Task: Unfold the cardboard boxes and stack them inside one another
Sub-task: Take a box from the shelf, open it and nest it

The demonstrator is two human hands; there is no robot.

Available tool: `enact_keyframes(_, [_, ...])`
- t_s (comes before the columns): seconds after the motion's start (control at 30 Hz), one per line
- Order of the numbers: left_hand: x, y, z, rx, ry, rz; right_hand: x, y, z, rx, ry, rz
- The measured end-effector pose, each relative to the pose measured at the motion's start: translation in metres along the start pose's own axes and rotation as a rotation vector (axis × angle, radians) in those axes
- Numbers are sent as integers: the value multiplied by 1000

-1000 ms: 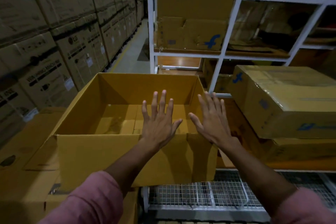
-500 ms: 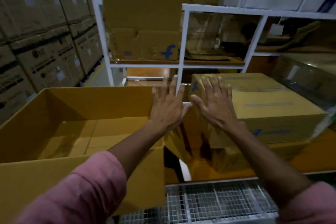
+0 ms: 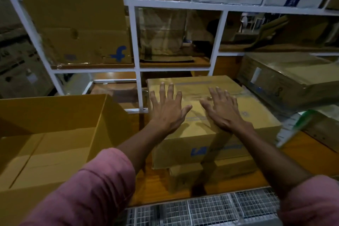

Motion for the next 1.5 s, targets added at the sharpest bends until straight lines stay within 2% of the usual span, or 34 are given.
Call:
enact_keyframes(0.17, [1,-19,-26,104,1,52,-29,-9,-2,120,6,-60])
enact_keyframes(0.3, [13,-33,-42,200,88,156,-64,-19,-2,211,113,-151])
enact_keyframes(0.47, [21,-56,-52,302,75,221,-97,-49,4,282,166,-196])
enact_keyframes(0.7, [36,-97,-66,336,65,376,-148,-128,5,342,130,-153])
enact_keyframes(0.87, [49,-112,-74,353,34,446,-148,-152,7,352,103,-37])
enact_keyframes(1.0, [46,-114,-67,359,40,483,-154,-162,5,364,82,-14])
enact_keyframes(1.2, [41,-103,-46,200,61,424,-155,-143,23,201,-55,54])
enact_keyframes(1.37, [41,-96,2,-84,55,366,-141,-129,60,18,-111,119])
enact_keyframes(1.5, [36,-84,38,-389,166,350,-119,-113,88,-241,-264,185])
Point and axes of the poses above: each hand's wrist, its own y-axis away from the middle knuckle, its own z-axis out of the back of the hand, x = y × z, the point moved 3 cm from there along -y, towards the middle knuckle, and after that the axes turned 3 degrees about -y, right-handed, at the moved point
